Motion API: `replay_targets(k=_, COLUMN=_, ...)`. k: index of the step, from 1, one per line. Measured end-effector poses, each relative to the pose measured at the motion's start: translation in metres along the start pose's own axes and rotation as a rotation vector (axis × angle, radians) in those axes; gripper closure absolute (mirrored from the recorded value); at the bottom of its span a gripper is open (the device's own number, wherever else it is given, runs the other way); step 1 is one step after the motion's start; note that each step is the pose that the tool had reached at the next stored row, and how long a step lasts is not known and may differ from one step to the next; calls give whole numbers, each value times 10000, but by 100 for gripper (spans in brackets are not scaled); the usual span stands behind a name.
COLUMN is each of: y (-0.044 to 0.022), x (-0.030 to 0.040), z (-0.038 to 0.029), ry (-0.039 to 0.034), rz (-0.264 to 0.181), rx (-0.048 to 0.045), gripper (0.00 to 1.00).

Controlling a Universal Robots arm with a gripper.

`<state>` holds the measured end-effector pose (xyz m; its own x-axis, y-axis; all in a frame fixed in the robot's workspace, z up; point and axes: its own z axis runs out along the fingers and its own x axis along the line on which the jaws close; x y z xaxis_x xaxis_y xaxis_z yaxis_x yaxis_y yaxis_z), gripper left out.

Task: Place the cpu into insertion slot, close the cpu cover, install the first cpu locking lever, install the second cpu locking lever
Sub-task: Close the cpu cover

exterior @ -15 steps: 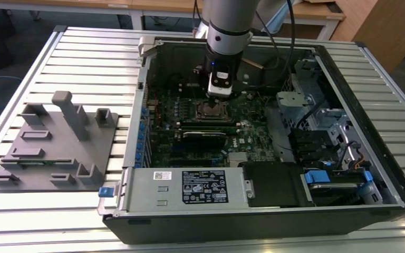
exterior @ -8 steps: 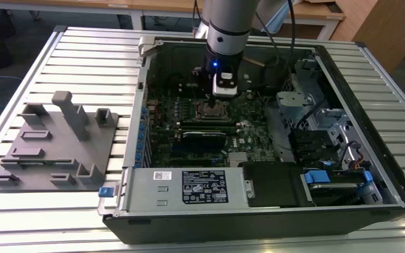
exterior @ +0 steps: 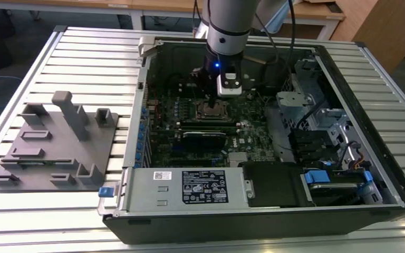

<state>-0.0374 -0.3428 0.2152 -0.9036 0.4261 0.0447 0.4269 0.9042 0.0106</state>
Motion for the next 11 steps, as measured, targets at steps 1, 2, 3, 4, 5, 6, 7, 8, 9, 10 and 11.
replay_targets(k=1, y=0, x=0, z=0, ry=1, rz=-106, rx=5, gripper=90)
replay_targets(k=2, y=0, x=0, z=0, ry=3, rz=-204, rx=8, gripper=90)
replay_targets(k=3, y=0, x=0, z=1, ry=3, rz=-295, rx=12, gripper=90)
replay_targets(k=4, y=0, x=0, z=1, ry=5, rz=-379, rx=16, gripper=90)
replay_targets(k=5, y=0, x=0, z=1, ry=6, rz=-465, rx=20, gripper=90)
replay_targets(k=6, y=0, x=0, z=1, ry=6, rz=-540, rx=23, gripper=90)
replay_targets(k=7, y=0, x=0, z=1, ry=7, rz=-616, rx=26, gripper=90)
replay_targets(k=8, y=0, x=0, z=2, ry=8, rz=-694, rx=30, gripper=90)
replay_targets(k=9, y=0, x=0, z=2, ry=9, rz=-777, rx=33, gripper=90)
replay_targets(k=10, y=0, x=0, z=2, ry=11, rz=-861, rx=36, gripper=90)
replay_targets(k=11, y=0, x=0, z=2, ry=12, rz=-946, rx=39, gripper=90)
